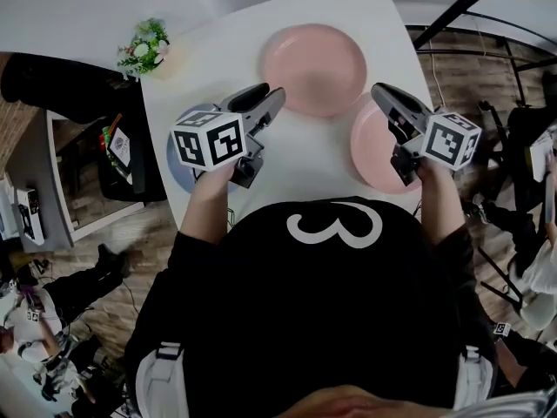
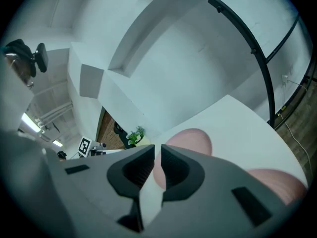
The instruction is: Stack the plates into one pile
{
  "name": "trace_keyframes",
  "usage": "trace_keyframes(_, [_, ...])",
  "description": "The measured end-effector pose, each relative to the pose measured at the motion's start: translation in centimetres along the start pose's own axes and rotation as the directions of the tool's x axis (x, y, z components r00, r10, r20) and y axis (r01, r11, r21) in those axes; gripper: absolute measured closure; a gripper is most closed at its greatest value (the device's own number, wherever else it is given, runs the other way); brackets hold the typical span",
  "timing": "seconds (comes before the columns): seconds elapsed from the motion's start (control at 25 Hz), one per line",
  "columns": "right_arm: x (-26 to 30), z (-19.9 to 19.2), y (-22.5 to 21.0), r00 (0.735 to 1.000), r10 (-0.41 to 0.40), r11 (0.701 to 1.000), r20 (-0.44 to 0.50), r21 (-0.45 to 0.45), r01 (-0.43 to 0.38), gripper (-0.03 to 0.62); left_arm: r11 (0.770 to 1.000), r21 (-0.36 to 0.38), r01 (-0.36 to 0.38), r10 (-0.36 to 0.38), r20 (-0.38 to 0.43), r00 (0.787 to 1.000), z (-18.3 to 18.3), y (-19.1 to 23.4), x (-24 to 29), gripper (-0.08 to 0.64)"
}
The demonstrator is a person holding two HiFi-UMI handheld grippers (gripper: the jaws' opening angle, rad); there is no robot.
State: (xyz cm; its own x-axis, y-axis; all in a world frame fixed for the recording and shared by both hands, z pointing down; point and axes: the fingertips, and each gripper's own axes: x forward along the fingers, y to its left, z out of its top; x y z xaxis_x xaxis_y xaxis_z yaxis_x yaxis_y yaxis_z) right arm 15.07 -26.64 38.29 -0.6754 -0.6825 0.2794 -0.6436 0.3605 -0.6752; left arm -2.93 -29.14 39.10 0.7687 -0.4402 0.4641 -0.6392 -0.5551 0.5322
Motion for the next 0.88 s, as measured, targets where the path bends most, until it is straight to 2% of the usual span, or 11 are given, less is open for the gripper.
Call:
trace_keyframes(0.08, [0.6,-0.1,-1.2,1.000,-0.010,1.000,-0.012,0.011,0.010,0.543,1.000,-0.023,-0.016,0.015,-0.009,1.000,-0.3,1.0,0.6,0.401])
trace_keyframes(0.2, [1.4,-0.4,-3.4,0.997,-0.054,0.998,-0.046,0.025,0.055,0.477,0.997,-0.050,-0.052,0.051,-0.015,0.999,-0.5,2.6,1.7,0.388])
trace_keyframes(0.36, [2.4,-0.9,-6.8,0.982,-0.155,0.987,-0.108,0.020,0.158,0.469,0.992,-0.092,-0.089,0.086,-0.030,0.996,-0.8,4.6,3.3,0.372])
trace_keyframes(0.68, [5.1,-2.0,-10.1,0.957,-0.217,0.974,-0.191,0.018,0.225,0.468,0.970,-0.154,-0.190,0.178,-0.089,0.980,-2.4,8.3,5.1,0.350])
trace_keyframes(0.88, [5.9,-2.6,-11.3,0.939,-0.252,0.965,-0.233,0.007,0.261,0.468,0.957,-0.195,-0.215,0.195,-0.115,0.974,-3.0,9.9,6.1,0.350])
